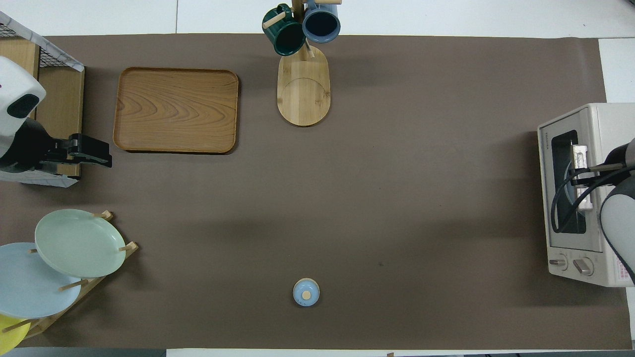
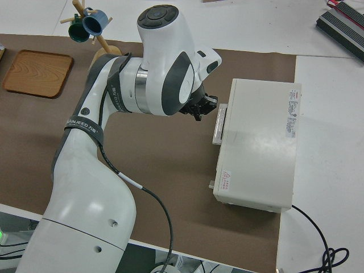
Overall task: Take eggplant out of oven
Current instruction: 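Reach the right gripper into the open toaster oven, then grasp the light blue plate inside the oven with the right gripper, then pull the plate with eggplant out toward the table center, right gripper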
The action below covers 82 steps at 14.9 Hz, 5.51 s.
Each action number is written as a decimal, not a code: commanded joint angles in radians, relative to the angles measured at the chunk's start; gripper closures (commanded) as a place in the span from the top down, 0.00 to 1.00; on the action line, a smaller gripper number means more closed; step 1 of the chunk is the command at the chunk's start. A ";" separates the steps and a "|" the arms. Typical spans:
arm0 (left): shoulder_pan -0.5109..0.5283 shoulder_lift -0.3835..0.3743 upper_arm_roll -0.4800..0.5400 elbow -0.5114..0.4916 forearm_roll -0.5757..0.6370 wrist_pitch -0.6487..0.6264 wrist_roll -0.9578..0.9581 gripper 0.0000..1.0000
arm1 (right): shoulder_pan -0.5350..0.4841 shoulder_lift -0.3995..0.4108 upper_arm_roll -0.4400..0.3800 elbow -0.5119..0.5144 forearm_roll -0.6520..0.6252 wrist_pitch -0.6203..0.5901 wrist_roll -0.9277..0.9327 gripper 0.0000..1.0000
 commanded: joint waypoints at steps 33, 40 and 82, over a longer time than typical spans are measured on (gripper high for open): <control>0.012 0.002 -0.011 0.009 0.019 -0.011 -0.007 1.00 | 0.106 0.214 0.009 -0.236 0.068 0.509 0.136 0.00; 0.012 0.002 -0.011 0.009 0.019 -0.011 -0.007 1.00 | 0.129 0.244 0.009 -0.179 0.125 0.431 0.135 0.00; 0.012 0.002 -0.011 0.009 0.019 -0.011 -0.007 1.00 | 0.823 0.577 0.031 0.603 0.095 -0.165 0.733 0.00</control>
